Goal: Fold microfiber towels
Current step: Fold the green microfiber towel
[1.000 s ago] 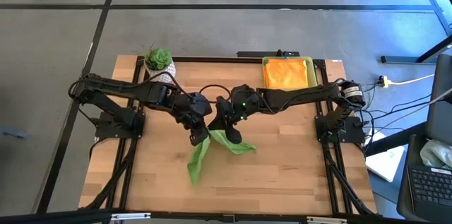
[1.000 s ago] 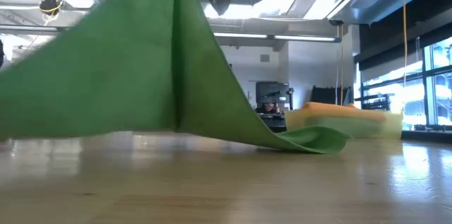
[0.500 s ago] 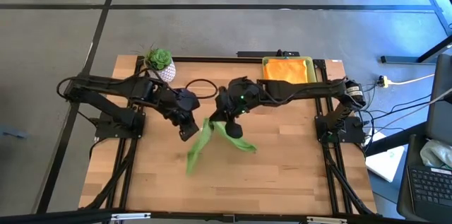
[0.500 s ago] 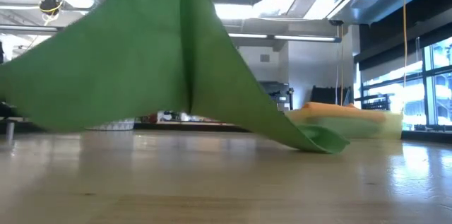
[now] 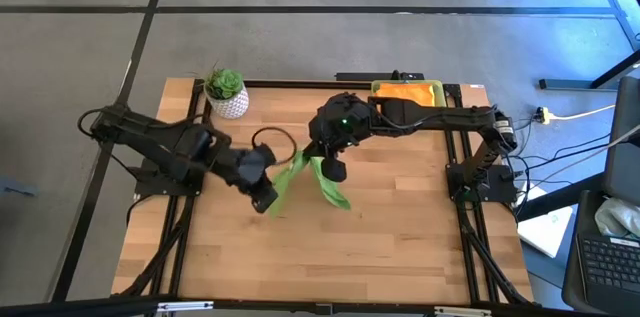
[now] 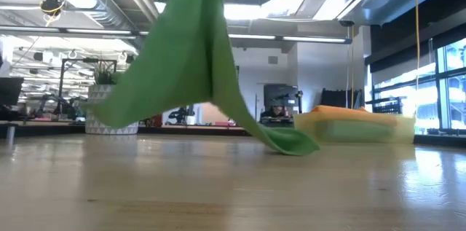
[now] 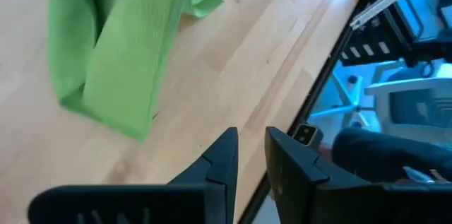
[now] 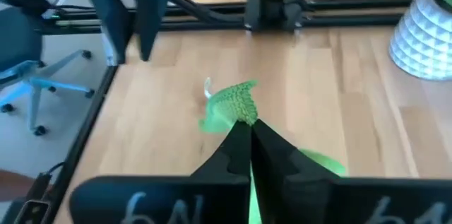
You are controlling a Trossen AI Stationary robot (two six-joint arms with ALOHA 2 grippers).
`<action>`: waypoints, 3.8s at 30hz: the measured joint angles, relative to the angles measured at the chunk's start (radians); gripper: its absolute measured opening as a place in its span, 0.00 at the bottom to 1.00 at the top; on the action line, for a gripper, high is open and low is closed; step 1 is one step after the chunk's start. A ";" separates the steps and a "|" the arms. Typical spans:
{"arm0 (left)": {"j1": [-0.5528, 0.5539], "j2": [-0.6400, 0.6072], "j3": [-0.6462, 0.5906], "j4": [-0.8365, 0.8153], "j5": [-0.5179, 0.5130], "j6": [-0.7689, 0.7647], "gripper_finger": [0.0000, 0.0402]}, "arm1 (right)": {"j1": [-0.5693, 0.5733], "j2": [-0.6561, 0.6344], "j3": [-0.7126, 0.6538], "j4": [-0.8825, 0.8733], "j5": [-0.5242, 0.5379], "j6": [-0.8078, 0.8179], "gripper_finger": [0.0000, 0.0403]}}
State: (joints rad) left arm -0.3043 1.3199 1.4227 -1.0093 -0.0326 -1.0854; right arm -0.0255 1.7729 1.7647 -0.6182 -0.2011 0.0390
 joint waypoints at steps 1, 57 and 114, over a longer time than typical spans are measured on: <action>-0.026 0.003 0.000 -0.001 -0.032 -0.012 0.16 | 0.000 0.000 0.005 -0.001 -0.006 -0.009 0.00; -0.088 0.225 0.000 -0.064 -0.891 0.176 0.45 | -0.150 0.000 0.505 -0.250 0.059 0.230 0.00; 0.115 0.201 0.278 0.351 -1.054 0.749 0.45 | -0.214 -0.037 0.503 -0.412 -0.064 -0.043 0.01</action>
State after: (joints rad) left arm -0.1895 1.5208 1.7004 -0.6586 -1.0863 -0.3363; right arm -0.2394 1.7355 2.2677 -1.0298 -0.2653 -0.0041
